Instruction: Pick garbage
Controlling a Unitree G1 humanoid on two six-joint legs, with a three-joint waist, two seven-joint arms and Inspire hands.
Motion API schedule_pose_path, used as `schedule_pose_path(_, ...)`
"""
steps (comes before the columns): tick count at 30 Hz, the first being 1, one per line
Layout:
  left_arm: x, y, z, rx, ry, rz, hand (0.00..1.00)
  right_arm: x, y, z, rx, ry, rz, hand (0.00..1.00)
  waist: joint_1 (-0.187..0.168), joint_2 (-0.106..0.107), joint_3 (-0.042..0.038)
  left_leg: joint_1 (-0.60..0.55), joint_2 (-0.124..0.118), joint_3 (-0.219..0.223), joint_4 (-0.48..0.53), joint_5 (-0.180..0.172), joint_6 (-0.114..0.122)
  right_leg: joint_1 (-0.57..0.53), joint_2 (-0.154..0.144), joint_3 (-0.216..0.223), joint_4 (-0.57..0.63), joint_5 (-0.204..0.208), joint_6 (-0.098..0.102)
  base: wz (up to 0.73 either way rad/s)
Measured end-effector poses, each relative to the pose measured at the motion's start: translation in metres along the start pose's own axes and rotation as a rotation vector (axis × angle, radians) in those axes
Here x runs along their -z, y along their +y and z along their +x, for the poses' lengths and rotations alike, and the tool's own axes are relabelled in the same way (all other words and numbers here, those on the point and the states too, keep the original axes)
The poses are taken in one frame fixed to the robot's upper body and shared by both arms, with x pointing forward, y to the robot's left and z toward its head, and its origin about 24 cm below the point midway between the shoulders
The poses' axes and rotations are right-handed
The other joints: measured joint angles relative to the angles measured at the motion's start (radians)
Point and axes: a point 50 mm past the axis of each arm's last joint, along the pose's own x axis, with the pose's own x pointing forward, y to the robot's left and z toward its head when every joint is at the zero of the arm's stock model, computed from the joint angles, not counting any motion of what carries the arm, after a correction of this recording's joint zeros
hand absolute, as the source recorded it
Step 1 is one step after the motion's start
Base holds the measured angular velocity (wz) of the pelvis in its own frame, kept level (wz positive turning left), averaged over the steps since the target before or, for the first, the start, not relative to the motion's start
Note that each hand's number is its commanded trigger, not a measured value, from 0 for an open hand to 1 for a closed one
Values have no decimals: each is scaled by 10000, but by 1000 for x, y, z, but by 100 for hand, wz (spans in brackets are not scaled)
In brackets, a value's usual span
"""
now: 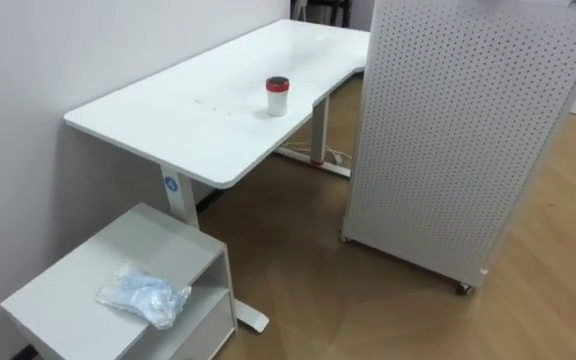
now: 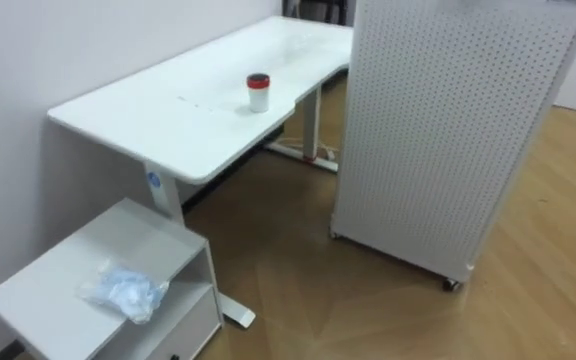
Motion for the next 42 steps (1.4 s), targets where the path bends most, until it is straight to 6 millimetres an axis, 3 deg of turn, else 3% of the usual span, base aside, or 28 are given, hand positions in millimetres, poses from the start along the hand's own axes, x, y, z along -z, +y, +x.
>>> schedule_pose_path(1,-1,0,0,11,-74,39,0,3,-2,0,54,31,-13,100,2,-17,-58,73,-41,118,193,-23,136,103,-64,60,-245,1,57,0)
schedule_pose_path(6,-16,1,1,20,-550,97,0,-2,4,0,-152,-250,-142,100,34,-91,116,139,71,772,1319,-962,248,860,-222,236,-724,23,207,-14)
schedule_pose_path(7,-21,1,1,12,-703,102,0,-2,4,0,-199,-261,-186,100,-23,-109,29,180,46,825,1329,-1208,248,948,-257,292,-780,-52,342,5)
schedule_pose_path(9,-34,3,1,-33,-1069,104,0,-5,7,0,-281,-310,-359,100,-58,-132,55,286,-21,953,1344,-1370,289,993,-372,262,-794,-104,438,-1)
schedule_pose_path(12,-51,4,1,-81,-1499,112,0,-19,16,1,-457,-778,-759,100,-10,-129,56,234,-369,1292,1194,-1537,469,828,-712,192,-281,-331,850,7)
schedule_pose_path(13,-61,5,0,-150,-1783,137,0,-21,16,0,-413,-878,-871,100,-57,-162,31,326,-516,1349,854,-1556,501,524,-917,157,342,-475,1110,53)
schedule_pose_path(15,-72,6,-1,-286,-2222,266,0,-26,19,0,-388,-1032,-1033,100,-13,-253,76,666,-727,1571,507,-1574,604,-183,-1263,61,1758,-539,1255,28)
schedule_pose_path(16,-74,8,-2,-392,-2279,90,0,-29,23,0,-468,-1160,-1064,100,144,-348,135,886,-839,1700,456,-1642,711,-547,-1566,-171,2816,-414,1460,-13)
schedule_pose_path(17,-75,9,-2,-466,-2300,64,0,-30,23,0,-482,-1192,-1115,100,135,-330,124,988,-866,1750,471,-1697,768,-672,-1699,-328,3261,-270,1563,-4)
schedule_pose_path(18,-73,9,-2,-575,-2267,85,0,-33,26,0,-551,-1339,-1187,100,121,-389,128,1181,-926,1710,453,-1765,852,-887,-1897,-608,4070,192,1516,24)
schedule_pose_path(19,-75,8,-2,-615,-2325,216,0,-35,26,0,-627,-1474,-1198,100,82,-263,97,1408,-924,1559,353,-1820,900,-1063,-1985,-828,4706,839,1534,33)
schedule_pose_path(20,-78,7,-2,-652,-2468,288,0,-36,27,-1,-716,-1565,-1233,100,120,-128,40,1619,-850,1192,69,-1987,733,-1329,-2001,-979,5249,1182,1585,24)
schedule_pose_path(21,-80,8,-3,-701,-2567,270,0,-38,29,-1,-822,-1642,-1277,100,167,-75,51,1627,-805,1168,14,-2042,724,-1571,-2088,-1017,5506,1103,1591,0)
schedule_pose_path(22,-85,8,-3,-751,-2731,248,0,-44,35,-1,-1011,-1862,-1441,100,208,-69,47,1682,-717,1096,-77,-2074,688,-2133,-2239,-984,5770,695,1517,-9)
schedule_pose_path(24,-97,5,-5,-719,-3127,15,0,-54,41,-3,-1177,-2231,-1504,100,243,179,111,1787,-446,962,-190,-2082,605,-2946,-2276,-909,5355,394,1423,2)
schedule_pose_path(25,-101,5,-6,-731,-3379,-208,0,-56,44,-3,-1238,-2352,-1587,100,226,307,136,1897,-285,897,-277,-2080,507,-3222,-2234,-856,4260,397,1432,15)
schedule_pose_path(26,-105,6,-7,-770,-3628,-460,0,-56,46,-3,-1278,-2376,-1725,100,203,291,87,2004,-238,786,-391,-2067,397,-3277,-2188,-748,2644,541,1448,20)
schedule_pose_path(27,-106,7,-8,-790,-3722,-552,0,-55,46,-3,-1299,-2351,-1799,100,155,244,75,2046,-242,728,-406,-2088,336,-3244,-2164,-688,1783,764,1498,38)
schedule_pose_path(28,-109,8,-8,-843,-3818,-697,0,-54,48,-3,-1342,-2350,-1848,100,27,157,22,2083,-183,460,-340,-2172,157,-3143,-2023,-570,941,1826,1658,49)
schedule_pose_path(29,-111,6,-9,-819,-3913,-766,0,-50,46,-2,-1323,-2288,-1870,100,-55,238,-81,2134,-69,313,-402,-2177,-21,-2777,-1723,-593,475,1885,1591,43)
schedule_pose_path(31,-113,6,-10,-841,-4144,-795,0,-49,46,-2,-1366,-2313,-2072,100,-34,292,-24,2294,115,155,-614,-2081,-202,-2413,-1439,-760,24,1974,1471,18)
schedule_pose_path(34,-116,7,-11,-951,-4369,-838,0,-52,50,-3,-1540,-2457,-2431,100,21,301,48,2409,240,129,-808,-1994,-338,-2356,-1274,-776,-141,1980,1383,2)
schedule_pose_path(36,-120,6,-12,-1050,-4629,-749,0,-52,51,-3,-1676,-2540,-2544,100,30,279,88,2353,253,91,-808,-1986,-351,-2348,-1261,-843,-198,1964,1362,4)
schedule_pose_path(37,-125,6,-14,-1104,-4862,-718,0,-53,54,-3,-1881,-2621,-2646,100,-12,190,150,2275,253,60,-801,-1985,-352,-2354,-1264,-956,-262,1964,1363,13)
schedule_pose_path(42,-165,11,-25,-1740,-5942,-229,0,-68,73,-6,-2492,-2983,-3239,100,80,-14,229,1489,222,-61,-417,-1998,-331,-3076,-1356,-1005,-43,2017,1375,7)
